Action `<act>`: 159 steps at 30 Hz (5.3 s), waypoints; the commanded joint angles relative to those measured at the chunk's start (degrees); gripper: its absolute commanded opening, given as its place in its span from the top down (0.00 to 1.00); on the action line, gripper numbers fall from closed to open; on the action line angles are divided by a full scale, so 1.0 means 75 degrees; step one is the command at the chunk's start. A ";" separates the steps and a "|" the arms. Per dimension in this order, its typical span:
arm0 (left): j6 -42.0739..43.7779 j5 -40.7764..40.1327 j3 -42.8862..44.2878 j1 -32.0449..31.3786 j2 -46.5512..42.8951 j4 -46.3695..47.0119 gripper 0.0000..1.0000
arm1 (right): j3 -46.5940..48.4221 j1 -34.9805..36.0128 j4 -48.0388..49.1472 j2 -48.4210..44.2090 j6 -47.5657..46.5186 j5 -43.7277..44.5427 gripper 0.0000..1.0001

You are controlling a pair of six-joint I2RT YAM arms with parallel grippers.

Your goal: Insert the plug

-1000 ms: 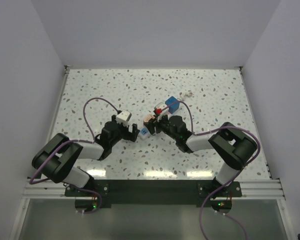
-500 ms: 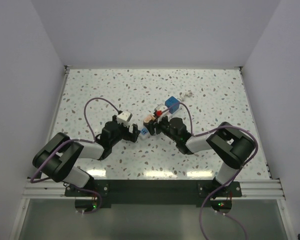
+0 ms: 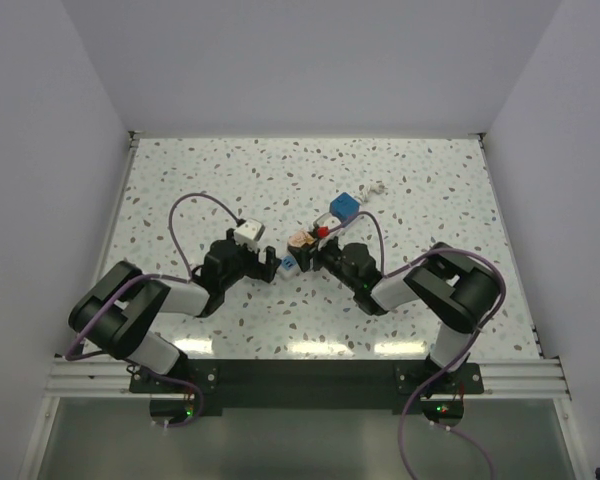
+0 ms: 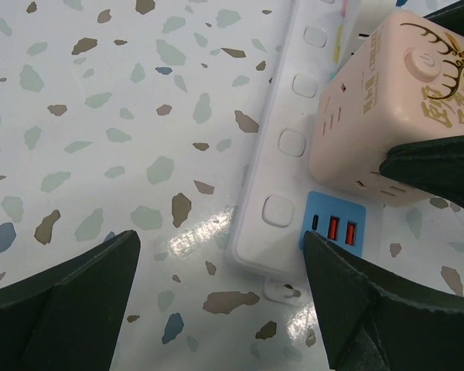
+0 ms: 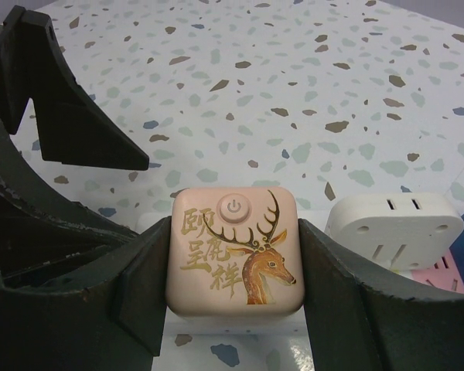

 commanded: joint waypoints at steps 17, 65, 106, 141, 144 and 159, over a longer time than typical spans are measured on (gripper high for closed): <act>0.0041 0.0314 0.0510 0.0232 0.0209 -0.0160 0.09 | -0.0730 0.0347 -0.1945 0.1488 0.0214 0.0785 1.00; -0.0205 0.0431 0.0206 0.0361 0.0350 0.0133 0.19 | -0.0906 0.1753 -0.2577 0.3503 0.1304 0.1536 1.00; -0.1189 -0.1455 -0.0462 0.0490 -0.2027 -0.0839 0.03 | -0.0474 0.2046 -0.2575 0.3566 0.2206 0.1101 1.00; -0.1798 -0.3729 -0.0181 0.0478 -0.5274 -0.3804 0.00 | 0.0560 0.0398 -0.5260 -0.3174 0.0343 0.2311 0.01; -0.1845 -0.3893 -0.0169 0.0478 -0.5403 -0.3909 0.00 | 0.0221 -0.0236 -0.5296 -0.3830 0.0414 0.2413 0.01; -0.1869 -0.4643 -0.0462 0.0478 -0.6060 -0.3968 0.00 | -0.1445 -0.2524 -0.5225 -0.6222 0.1539 0.3316 0.01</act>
